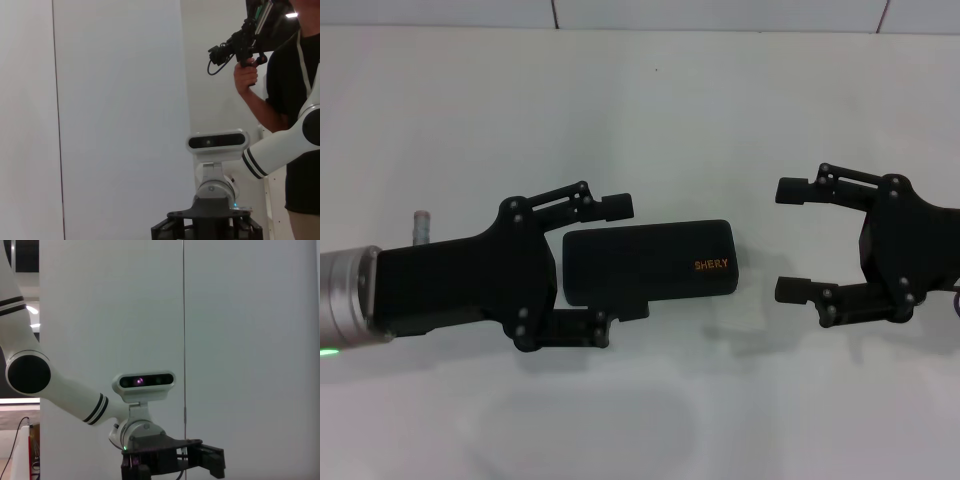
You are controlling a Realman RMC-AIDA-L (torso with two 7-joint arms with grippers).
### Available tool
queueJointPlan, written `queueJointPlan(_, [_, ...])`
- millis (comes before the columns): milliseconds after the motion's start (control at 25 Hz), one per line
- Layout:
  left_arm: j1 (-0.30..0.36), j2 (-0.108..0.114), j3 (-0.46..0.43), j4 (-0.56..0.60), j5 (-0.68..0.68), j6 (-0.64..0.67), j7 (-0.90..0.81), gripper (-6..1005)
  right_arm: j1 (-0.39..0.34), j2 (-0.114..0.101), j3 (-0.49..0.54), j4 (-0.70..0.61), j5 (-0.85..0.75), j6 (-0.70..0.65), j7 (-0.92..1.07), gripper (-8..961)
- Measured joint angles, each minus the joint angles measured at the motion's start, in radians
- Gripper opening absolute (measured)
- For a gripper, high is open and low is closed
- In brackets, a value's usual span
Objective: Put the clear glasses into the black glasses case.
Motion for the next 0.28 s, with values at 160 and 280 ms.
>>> queueJointPlan(160, [-0.001, -0.001, -0.001, 0.000, 0.000, -0.008, 0.000, 847, 0.000, 0.001, 0.000, 0.002, 0.000, 0.000, -0.002, 888])
queueJointPlan(280, [-0.001, -0.002, -0.001, 0.000, 0.000, -0.013, 0.000, 847, 0.000, 0.001, 0.000, 0.002, 0.001, 0.000, -0.002, 888])
